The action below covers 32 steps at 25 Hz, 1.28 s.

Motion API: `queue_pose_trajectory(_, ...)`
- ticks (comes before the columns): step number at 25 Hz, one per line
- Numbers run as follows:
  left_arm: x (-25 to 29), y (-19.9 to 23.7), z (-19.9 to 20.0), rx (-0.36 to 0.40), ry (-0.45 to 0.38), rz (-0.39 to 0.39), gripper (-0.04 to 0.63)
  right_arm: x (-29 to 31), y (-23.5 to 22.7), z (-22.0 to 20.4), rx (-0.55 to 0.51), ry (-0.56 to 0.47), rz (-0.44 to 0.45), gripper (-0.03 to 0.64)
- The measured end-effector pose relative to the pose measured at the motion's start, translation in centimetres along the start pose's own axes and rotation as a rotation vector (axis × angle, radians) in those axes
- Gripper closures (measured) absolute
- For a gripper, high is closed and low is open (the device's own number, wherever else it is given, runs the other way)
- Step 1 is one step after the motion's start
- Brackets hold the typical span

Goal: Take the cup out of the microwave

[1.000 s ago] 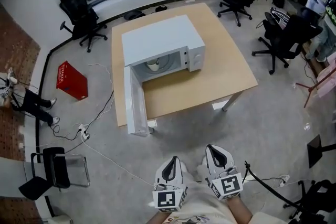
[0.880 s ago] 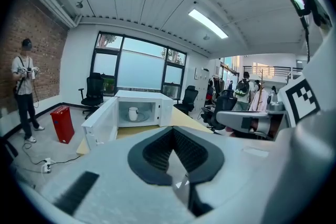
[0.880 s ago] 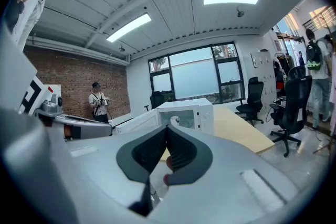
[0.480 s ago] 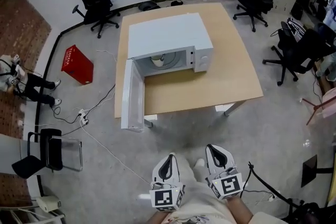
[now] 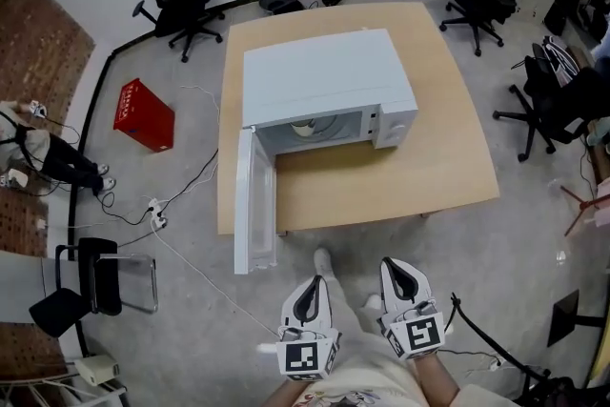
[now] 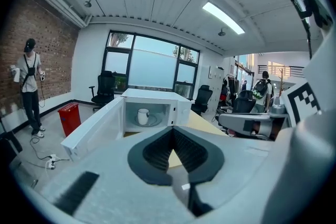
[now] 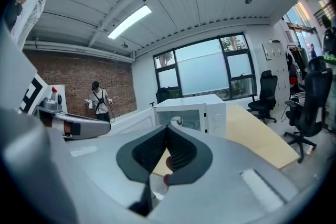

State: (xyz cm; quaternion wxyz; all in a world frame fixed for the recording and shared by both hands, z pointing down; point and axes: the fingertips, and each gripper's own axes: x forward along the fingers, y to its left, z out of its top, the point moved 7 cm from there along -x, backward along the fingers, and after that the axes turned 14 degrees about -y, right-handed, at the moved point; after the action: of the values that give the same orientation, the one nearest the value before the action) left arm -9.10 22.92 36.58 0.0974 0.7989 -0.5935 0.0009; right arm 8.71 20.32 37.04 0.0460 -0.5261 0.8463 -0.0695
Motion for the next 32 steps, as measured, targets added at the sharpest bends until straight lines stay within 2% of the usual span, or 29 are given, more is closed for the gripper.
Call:
queue_pose_trajectory(9,8.7,7.6,2.6,-0.01,0.01,-0.073,0.594,11.1,0.2,0.1,-0.018,0.004,-0.045,0.609)
queue_pose_trajectory(14,11.5,9.3,3.3,-0.012,0.008,-0.099,0.594,14.4,0.0,0.5,-0.024,0.003,-0.058,0.609)
queue_pose_trajectory(21,14.7,9.1,3.1,-0.021,-0.001,-0.072,0.594,17.7,-1.5,0.3,-0.058,0.003,0.001,0.609)
queue_pose_trajectory(27,17.2,8.7,2.9,-0.037,-0.086,0.001,0.594,19.9,-2.5,-0.8,-0.048,-0.016,0.029,0.609)
queue_pose_trajectory(29,18.0,8.7,2.3,-0.052,-0.078,0.018,0.594,20.5,-3.0,-1.4,-0.042,-0.007,0.028,0.609)
queue_pose_trajectory(32,19.2,9.1,0.9,-0.064,-0.023,0.055,0.594,21.6,-4.0,-2.7,-0.025,0.019,0.039,0.609)
